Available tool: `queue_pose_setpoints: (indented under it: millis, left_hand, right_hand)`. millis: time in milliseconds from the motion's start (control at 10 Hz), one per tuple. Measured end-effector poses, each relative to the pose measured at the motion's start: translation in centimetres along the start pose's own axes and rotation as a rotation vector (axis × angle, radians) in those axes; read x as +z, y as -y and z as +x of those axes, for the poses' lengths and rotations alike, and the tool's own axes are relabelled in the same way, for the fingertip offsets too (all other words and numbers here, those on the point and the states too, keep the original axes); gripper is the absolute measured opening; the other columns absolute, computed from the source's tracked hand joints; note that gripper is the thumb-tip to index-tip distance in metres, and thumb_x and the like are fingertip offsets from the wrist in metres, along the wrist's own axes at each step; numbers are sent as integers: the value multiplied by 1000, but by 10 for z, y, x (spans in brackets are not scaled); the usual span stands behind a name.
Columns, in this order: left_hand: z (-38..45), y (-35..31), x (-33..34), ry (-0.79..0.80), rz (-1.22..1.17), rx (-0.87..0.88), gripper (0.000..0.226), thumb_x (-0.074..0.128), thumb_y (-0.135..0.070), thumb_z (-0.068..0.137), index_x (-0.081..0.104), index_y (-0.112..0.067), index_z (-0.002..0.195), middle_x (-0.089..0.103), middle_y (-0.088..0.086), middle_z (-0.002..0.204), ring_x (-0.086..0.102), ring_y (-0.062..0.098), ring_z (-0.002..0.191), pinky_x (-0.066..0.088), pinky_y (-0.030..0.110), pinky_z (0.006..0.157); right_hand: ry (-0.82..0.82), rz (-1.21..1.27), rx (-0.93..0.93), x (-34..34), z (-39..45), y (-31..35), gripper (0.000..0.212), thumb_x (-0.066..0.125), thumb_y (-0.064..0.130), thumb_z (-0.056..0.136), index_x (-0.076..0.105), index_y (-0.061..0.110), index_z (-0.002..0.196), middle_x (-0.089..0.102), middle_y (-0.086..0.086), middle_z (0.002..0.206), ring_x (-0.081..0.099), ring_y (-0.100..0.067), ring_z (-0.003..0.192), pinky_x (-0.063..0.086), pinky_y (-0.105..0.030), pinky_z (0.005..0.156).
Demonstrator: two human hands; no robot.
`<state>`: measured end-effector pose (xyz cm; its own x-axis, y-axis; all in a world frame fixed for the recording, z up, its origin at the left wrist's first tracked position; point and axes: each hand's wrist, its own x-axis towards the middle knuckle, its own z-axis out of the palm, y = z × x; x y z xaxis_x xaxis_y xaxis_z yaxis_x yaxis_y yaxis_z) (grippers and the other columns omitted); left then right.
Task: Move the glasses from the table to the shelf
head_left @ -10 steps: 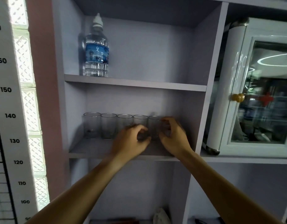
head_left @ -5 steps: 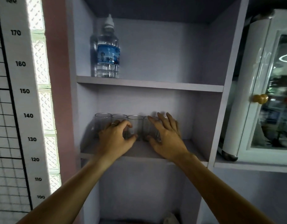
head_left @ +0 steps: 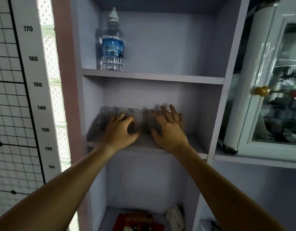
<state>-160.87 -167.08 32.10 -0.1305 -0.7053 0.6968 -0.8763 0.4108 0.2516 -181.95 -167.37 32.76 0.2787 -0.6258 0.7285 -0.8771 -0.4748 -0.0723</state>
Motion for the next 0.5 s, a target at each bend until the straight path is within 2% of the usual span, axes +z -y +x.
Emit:
queue_pose_setpoints:
  millis: [100, 200, 300, 400, 500]
  left_hand:
    - [-17, -3, -3, 3, 64, 2, 30, 64, -47, 81, 70, -22, 97, 67, 4, 103, 60, 35, 103, 50, 43, 84]
    - [-52, -1, -6, 14, 68, 85, 37, 46, -47, 90, 69, -19, 95, 65, 4, 100, 62, 33, 97, 49, 43, 80]
    - [-69, 5, -13, 27, -10, 113, 33, 47, -47, 92, 66, -20, 96, 62, -1, 98, 62, 25, 92, 51, 42, 79]
    - [-84, 15, -34, 65, -37, 135, 37, 48, -54, 89, 67, -23, 96, 62, -9, 99, 60, 16, 97, 52, 41, 84]
    - [-94, 14, -52, 149, -87, 136, 34, 48, -57, 87, 66, -28, 91, 61, -14, 94, 59, 12, 95, 52, 40, 84]
  right_hand:
    - [-70, -21, -80, -5, -7, 4, 59, 61, 38, 87, 49, 25, 143, 40, -10, 155, 19, -38, 147, 18, -60, 116]
    - [-158, -29, -268, -7, -29, 11, 37, 63, 30, 84, 66, 18, 119, 60, -10, 128, 45, -37, 126, 38, -53, 98]
    - [-132, 42, -262, -12, -52, 15, 28, 66, 29, 83, 71, 18, 109, 65, -5, 115, 51, -32, 113, 41, -46, 89]
    - [10, 126, -115, -28, -87, 26, 25, 63, 35, 87, 72, 21, 107, 66, 2, 111, 54, -23, 109, 39, -41, 90]
    - [111, 144, -50, -42, -100, 38, 26, 62, 37, 89, 70, 24, 110, 65, 4, 116, 55, -18, 110, 39, -39, 96]
